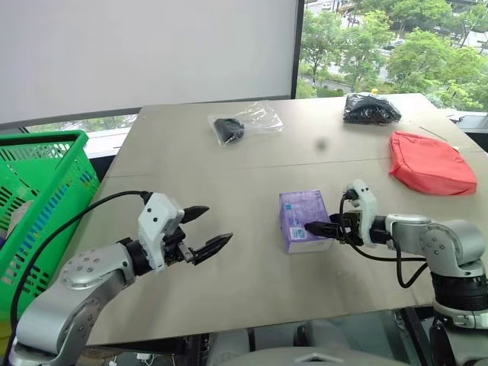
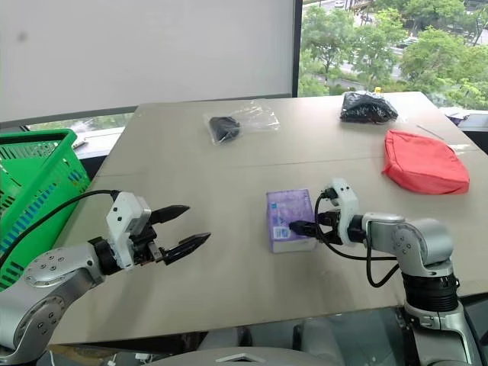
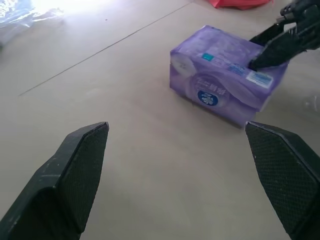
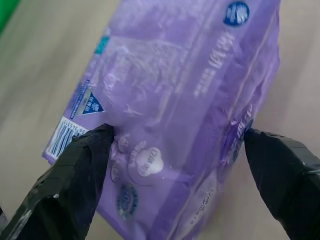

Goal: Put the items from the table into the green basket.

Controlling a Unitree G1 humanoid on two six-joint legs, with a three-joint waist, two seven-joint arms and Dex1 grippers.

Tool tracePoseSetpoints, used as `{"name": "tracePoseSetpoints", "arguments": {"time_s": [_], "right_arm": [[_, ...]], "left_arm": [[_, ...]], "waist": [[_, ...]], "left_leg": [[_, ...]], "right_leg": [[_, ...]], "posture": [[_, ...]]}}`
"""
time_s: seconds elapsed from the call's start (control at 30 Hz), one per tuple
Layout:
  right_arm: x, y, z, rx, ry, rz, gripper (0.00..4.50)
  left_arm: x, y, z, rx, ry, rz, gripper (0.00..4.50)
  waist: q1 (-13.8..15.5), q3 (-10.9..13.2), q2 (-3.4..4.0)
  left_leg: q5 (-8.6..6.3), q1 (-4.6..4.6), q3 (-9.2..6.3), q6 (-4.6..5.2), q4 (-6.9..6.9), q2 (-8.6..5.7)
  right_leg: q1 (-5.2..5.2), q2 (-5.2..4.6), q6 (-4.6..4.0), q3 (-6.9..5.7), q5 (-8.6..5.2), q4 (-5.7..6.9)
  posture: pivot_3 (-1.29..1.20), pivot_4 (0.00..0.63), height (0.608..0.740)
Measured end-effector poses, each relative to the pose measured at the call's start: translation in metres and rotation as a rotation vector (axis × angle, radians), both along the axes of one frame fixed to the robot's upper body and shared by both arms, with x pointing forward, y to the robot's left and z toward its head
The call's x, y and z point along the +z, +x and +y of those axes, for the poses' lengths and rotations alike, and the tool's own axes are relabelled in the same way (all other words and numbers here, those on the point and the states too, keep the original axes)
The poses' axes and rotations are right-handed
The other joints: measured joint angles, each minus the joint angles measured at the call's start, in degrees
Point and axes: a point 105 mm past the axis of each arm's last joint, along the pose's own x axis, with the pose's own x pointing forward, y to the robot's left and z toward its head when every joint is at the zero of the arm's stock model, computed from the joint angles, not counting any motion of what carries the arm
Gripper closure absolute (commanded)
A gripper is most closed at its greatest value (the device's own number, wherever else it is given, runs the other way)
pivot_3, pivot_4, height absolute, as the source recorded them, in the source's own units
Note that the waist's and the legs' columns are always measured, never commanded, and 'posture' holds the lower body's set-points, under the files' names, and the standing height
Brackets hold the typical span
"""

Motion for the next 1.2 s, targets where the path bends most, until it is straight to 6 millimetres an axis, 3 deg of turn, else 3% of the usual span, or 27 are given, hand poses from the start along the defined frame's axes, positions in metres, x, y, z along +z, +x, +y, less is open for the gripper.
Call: {"name": "tracePoseSetpoints", "arguments": {"time_s": [0.23, 0.3, 0.4, 0.6, 0.73, 0.87, 0.97, 1.07, 1.2], "right_arm": [[0.007, 0.008, 0.006, 0.006, 0.018, -0.086, 3.97], [0.012, 0.010, 0.010, 0.027, 0.041, -0.135, 4.44], [0.017, 0.010, 0.021, 0.096, 0.057, -0.213, 4.44], [0.044, 0.019, 0.036, 0.150, 0.110, -0.417, 4.44], [0.062, 0.020, 0.051, 0.217, 0.127, -0.525, 4.44], [0.065, 0.015, 0.064, 0.270, 0.151, -0.545, 4.44], [0.069, 0.016, 0.065, 0.278, 0.148, -0.569, 4.44], [0.073, 0.017, 0.069, 0.287, 0.158, -0.587, 4.50], [0.080, 0.016, 0.073, 0.296, 0.167, -0.616, 4.50]], "left_arm": [[0.001, 0.001, -0.004, 0.046, -0.081, 0.029, 0.00], [0.005, 0.006, -0.005, 0.095, -0.164, 0.029, 0.00], [0.009, 0.012, -0.007, 0.149, -0.349, 0.056, 0.00], [-0.016, 0.029, -0.003, 0.284, -0.535, 0.207, 0.00], [-0.020, 0.039, -0.022, 0.277, -0.598, 0.268, 0.00], [-0.014, 0.049, -0.041, 0.246, -0.681, 0.276, 0.00], [-0.011, 0.054, -0.043, 0.245, -0.710, 0.278, 0.00], [-0.011, 0.054, -0.045, 0.241, -0.715, 0.282, 0.76], [-0.017, 0.055, -0.049, 0.236, -0.720, 0.306, 2.60]], "waist": [[-0.09, -0.08, -0.12], [-0.03, -0.08, -0.12], [-0.10, -0.06, -0.10], [-0.13, -0.04, -0.12], [0.01, -0.05, -0.17], [-0.03, -0.06, -0.18], [-0.33, -0.06, -0.18], [-0.68, -0.05, -0.18], [-1.07, -0.05, -0.19]], "left_leg": [[0.00, 0.09, -0.03, 0.00, -0.01, 0.09], [0.00, 0.08, -0.04, 0.00, 0.00, 0.17], [0.00, 0.06, -0.04, 0.00, 0.00, 0.26], [0.00, 0.04, -0.03, 0.00, 0.02, 0.27], [0.00, -0.01, -0.03, 0.00, 0.04, 0.19], [0.00, -0.04, -0.03, 0.00, 0.04, 0.14], [0.00, -0.02, -0.03, -0.01, 0.04, 0.14], [0.00, -0.02, -0.03, 0.00, 0.04, 0.14], [0.00, -0.03, -0.04, 0.00, 0.04, 0.12]], "right_leg": [[0.01, 0.14, 0.00, 0.04, 0.00, 0.05], [0.02, 0.26, -0.01, 0.06, 0.00, 0.04], [0.00, 0.35, -0.01, 0.08, 0.00, 0.05], [-0.02, 0.41, -0.01, 0.12, 0.01, 0.05], [-0.01, 0.43, -0.01, 0.21, 0.01, 0.02], [-0.02, 0.41, -0.18, 0.25, 0.12, 0.01], [-0.02, 0.44, -0.19, 0.28, 0.12, 0.01], [-0.02, 0.45, -0.18, 0.26, 0.11, 0.01], [-0.02, 0.42, -0.16, 0.25, 0.10, 0.01]], "posture": [[0.07, 0.000, 0.740], [0.06, 0.000, 0.740], [0.04, 0.000, 0.740], [0.03, 0.000, 0.740], [0.03, 0.000, 0.740], [0.02, 0.000, 0.740], [0.02, 0.000, 0.740], [0.02, 0.000, 0.740], [0.02, 0.000, 0.740]]}}
